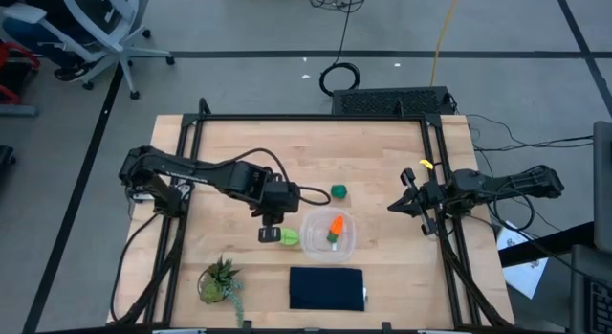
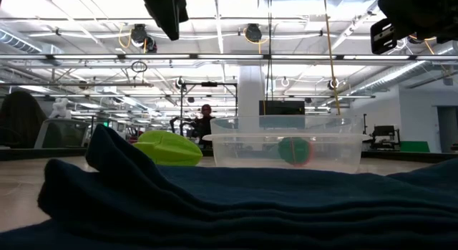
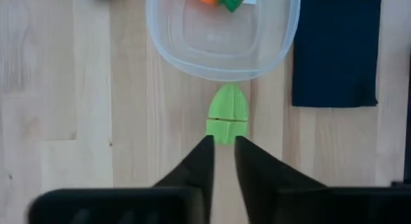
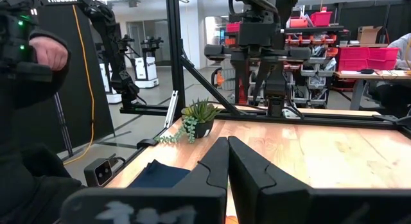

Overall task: Pick and placing Produce into tupperware
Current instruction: Put the green starfruit into the transparent bin

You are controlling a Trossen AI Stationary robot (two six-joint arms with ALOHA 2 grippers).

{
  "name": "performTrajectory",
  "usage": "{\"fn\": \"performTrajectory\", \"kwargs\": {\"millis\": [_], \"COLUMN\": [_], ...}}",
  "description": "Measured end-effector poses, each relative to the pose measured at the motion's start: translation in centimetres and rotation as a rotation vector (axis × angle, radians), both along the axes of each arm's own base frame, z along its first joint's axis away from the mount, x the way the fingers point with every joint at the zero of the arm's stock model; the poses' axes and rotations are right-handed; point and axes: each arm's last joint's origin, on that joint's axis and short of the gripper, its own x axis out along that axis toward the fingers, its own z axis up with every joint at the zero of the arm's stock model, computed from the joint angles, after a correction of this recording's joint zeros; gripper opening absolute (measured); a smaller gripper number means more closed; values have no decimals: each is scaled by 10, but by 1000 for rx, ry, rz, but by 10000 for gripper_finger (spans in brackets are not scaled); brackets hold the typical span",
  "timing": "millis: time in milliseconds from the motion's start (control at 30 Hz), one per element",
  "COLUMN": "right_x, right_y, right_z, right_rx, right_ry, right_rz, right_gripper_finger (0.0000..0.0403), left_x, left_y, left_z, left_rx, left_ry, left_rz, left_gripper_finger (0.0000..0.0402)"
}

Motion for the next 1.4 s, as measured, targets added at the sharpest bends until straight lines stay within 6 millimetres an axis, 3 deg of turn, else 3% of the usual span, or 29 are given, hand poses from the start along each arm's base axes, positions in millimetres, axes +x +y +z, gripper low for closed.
{"fn": "performTrajectory", "kwargs": {"millis": [367, 567, 1067, 1400], "right_x": [0, 0, 0, 0], "right_y": [0, 0, 0, 0], "right_z": [0, 0, -1, -1], "right_rx": [0, 0, -1, -1], "right_ry": [0, 0, 8, 8], "right_rz": [0, 0, 1, 0], "right_gripper_finger": [0, 0, 0, 0], "left_x": [-2, -2, 4, 5], "left_y": [-9, -9, -11, -12], "left_z": [0, 0, -19, -46], "left_rx": [-3, -3, 35, 4], "left_ry": [5, 3, -53, -57], "left_rz": [-43, -43, -87, -100], "left_gripper_finger": [236, 296, 317, 317]}}
